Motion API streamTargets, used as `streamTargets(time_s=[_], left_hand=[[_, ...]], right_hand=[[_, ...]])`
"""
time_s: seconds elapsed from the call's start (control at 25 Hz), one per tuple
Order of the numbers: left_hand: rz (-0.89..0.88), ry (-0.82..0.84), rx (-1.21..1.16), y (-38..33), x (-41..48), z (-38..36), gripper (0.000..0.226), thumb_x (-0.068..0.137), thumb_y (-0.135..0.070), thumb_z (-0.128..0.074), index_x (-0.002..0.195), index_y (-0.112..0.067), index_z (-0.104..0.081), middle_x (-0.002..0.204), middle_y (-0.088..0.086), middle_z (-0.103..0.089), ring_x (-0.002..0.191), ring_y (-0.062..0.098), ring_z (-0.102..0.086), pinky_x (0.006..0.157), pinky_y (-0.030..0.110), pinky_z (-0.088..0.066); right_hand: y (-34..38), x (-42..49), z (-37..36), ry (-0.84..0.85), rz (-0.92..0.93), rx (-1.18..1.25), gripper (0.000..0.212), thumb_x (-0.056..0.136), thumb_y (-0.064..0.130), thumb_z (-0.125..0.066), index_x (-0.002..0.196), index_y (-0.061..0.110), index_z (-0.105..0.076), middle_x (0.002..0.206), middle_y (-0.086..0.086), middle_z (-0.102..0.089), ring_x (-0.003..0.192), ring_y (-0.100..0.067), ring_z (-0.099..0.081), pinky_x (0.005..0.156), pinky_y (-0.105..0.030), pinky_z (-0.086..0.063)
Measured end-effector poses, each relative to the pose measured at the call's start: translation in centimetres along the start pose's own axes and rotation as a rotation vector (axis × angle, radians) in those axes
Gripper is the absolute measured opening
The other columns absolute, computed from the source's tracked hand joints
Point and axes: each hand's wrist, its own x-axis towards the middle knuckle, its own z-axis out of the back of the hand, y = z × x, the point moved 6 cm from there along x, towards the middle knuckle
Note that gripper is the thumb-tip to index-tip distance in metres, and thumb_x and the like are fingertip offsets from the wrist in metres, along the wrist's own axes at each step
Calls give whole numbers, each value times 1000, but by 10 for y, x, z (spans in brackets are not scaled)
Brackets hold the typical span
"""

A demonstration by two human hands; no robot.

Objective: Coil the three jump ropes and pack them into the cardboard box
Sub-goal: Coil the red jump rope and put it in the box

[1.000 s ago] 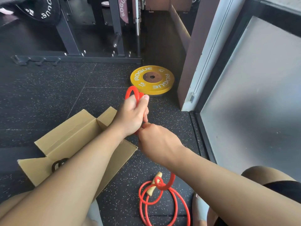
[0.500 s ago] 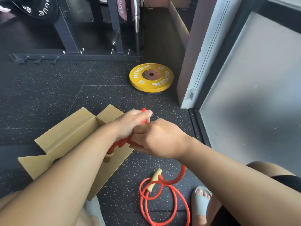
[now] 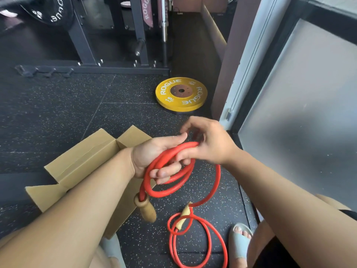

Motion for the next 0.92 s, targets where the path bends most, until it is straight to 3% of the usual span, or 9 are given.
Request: streamTargets(time_s=[0.08, 0.16, 0.28, 0.4, 0.52, 0.6, 0.72, 0.8, 0.92], left_hand=[[-146, 163, -127, -8, -6, -5, 46, 99, -49, -46, 102, -5, -58, 51, 1, -60, 28, 8, -45, 37, 21, -42], [-259, 214, -163, -14, -13, -5, 37, 101, -40, -47, 107, -5, -60, 55, -2, -63, 32, 6, -50, 39, 23, -39], [-347, 112, -111, -18, -16, 5, 23, 94, -28, -61, 99, -5, -60, 51, -4, -59, 36, 6, -55, 44, 24, -42], [-456, -89, -7, -24, -19, 17, 10, 82, -18, -60, 89, -12, -66, 54, -5, -59, 42, 7, -53, 50, 28, -37], [-513, -315, 80, -28, -25, 32, 15, 72, -19, -60, 84, -12, -67, 52, -1, -57, 41, 9, -48, 52, 35, -25], [-532, -414, 134, -32, -25, 35, 21, 68, -21, -62, 85, -10, -65, 51, 0, -56, 44, 12, -49, 54, 34, -33], [-472, -523, 221, -35, -21, 37, 35, 63, -18, -64, 92, 0, -60, 53, 4, -55, 48, 17, -50, 55, 32, -47], [-399, -625, 317, -35, -20, 41, 37, 69, -6, -66, 102, 7, -58, 56, 7, -58, 49, 23, -56, 54, 30, -50], [-345, -768, 438, -32, -19, 44, 25, 81, 4, -72, 104, 3, -61, 64, 5, -63, 50, 22, -62, 49, 27, -50]], right_hand=[[-13, -4, -16, 181, -161, 430, 72, 65, 80, -72, 106, 21, -69, 95, 3, -72, 85, -15, -67, 81, -45, -55], [-14, -10, -34, 315, -305, 745, 72, 72, 76, -72, 115, 18, -70, 102, -11, -70, 95, -27, -64, 87, -48, -50], [-8, -10, -45, 389, -375, 918, 77, 78, 64, -74, 130, 9, -64, 111, -27, -61, 104, -42, -61, 92, -61, -48], [-4, -4, -35, 335, -345, 1048, 57, 76, 45, -84, 122, 16, -68, 100, -11, -68, 94, -31, -69, 90, -50, -56], [-4, -2, -27, 333, -307, 1047, 51, 81, 14, -78, 129, 14, -62, 98, -1, -67, 88, -21, -66, 85, -36, -56], [-6, 3, -22, 261, -317, 1006, 50, 83, 3, -70, 131, 9, -60, 95, -3, -63, 74, -20, -56, 68, -27, -53], [-11, 6, -23, 162, -440, 956, 32, 79, 7, -70, 110, 16, -70, 80, -9, -55, 51, -13, -36, 43, -24, -36], [-15, 4, -24, 138, -531, 873, 23, 78, 8, -69, 99, 17, -68, 64, -6, -42, 42, -11, -28, 41, -22, -27], [-20, 1, -22, 141, -571, 706, 16, 84, -1, -61, 94, 12, -59, 48, 7, -41, 37, -9, -28, 39, -20, -25]])
